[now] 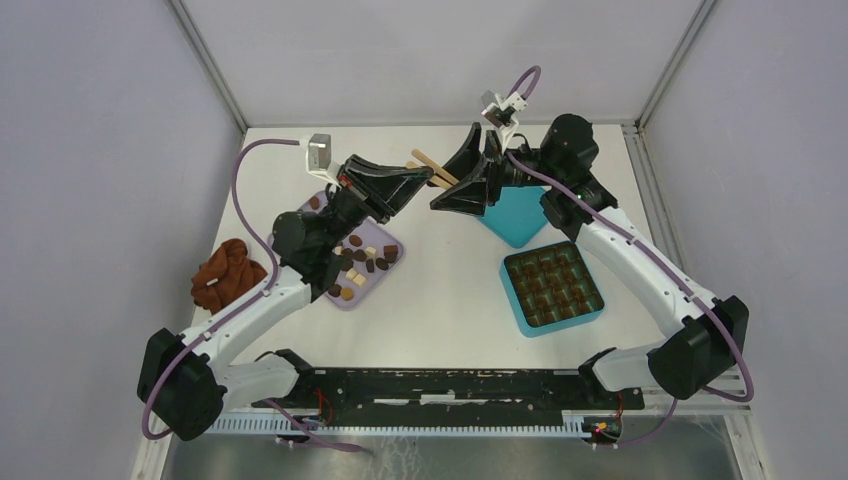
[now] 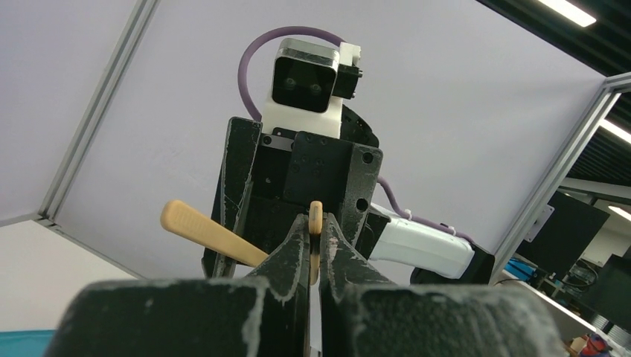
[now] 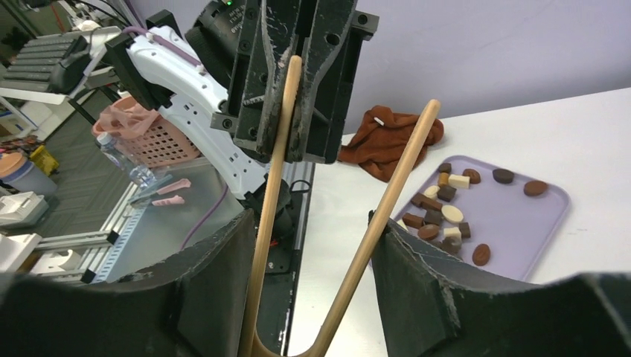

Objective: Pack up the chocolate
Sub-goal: Adjust the clamp.

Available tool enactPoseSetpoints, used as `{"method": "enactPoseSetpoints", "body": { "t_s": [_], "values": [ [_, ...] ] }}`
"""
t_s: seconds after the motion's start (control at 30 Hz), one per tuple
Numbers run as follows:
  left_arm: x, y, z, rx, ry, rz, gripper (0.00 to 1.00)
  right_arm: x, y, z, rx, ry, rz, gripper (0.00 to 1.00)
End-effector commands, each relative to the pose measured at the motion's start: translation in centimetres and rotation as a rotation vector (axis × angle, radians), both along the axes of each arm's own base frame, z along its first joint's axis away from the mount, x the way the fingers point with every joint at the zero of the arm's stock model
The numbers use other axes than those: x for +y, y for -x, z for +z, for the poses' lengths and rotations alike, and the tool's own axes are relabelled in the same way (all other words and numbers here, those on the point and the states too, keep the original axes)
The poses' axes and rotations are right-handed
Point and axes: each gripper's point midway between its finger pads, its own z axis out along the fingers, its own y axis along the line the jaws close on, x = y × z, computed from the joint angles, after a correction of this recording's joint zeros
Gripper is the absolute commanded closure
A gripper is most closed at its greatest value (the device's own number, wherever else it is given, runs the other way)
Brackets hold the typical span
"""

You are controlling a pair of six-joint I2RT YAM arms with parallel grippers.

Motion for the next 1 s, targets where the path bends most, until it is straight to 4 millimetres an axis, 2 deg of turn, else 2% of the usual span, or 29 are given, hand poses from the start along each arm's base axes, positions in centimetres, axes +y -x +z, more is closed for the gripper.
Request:
{"method": "enactPoseSetpoints", "body": {
  "t_s": [0.0,0.37,0.73,0.87,0.97],
  "values": [
    [0.3,0.6,0.5,-0.016,0.037,-0.017,0.98,0.4,1.3,2.1,-0.02,-0.062,0.04,0.38],
    [-0.3,0.7,0.0,-0.022,0.014,-0.039,0.98,0.8,1.3,1.9,0.019,-0.057,0.042,0.38],
    [-0.7,1.0,-1.1,-0.047,-0.062,-0.04,0.98,0.7,2.4,1.3,0.052,-0.033,0.09,0.37],
    [-0.6,1.2,-1.2,-0.055,-0.071,-0.04,0.98,0.6,2.5,0.9,0.056,-0.024,0.091,0.39],
    [-0.6,1.2,-1.3,-0.056,-0.074,-0.038,0.98,0.6,2.5,0.7,0.052,-0.017,0.09,0.46]
  ]
}}
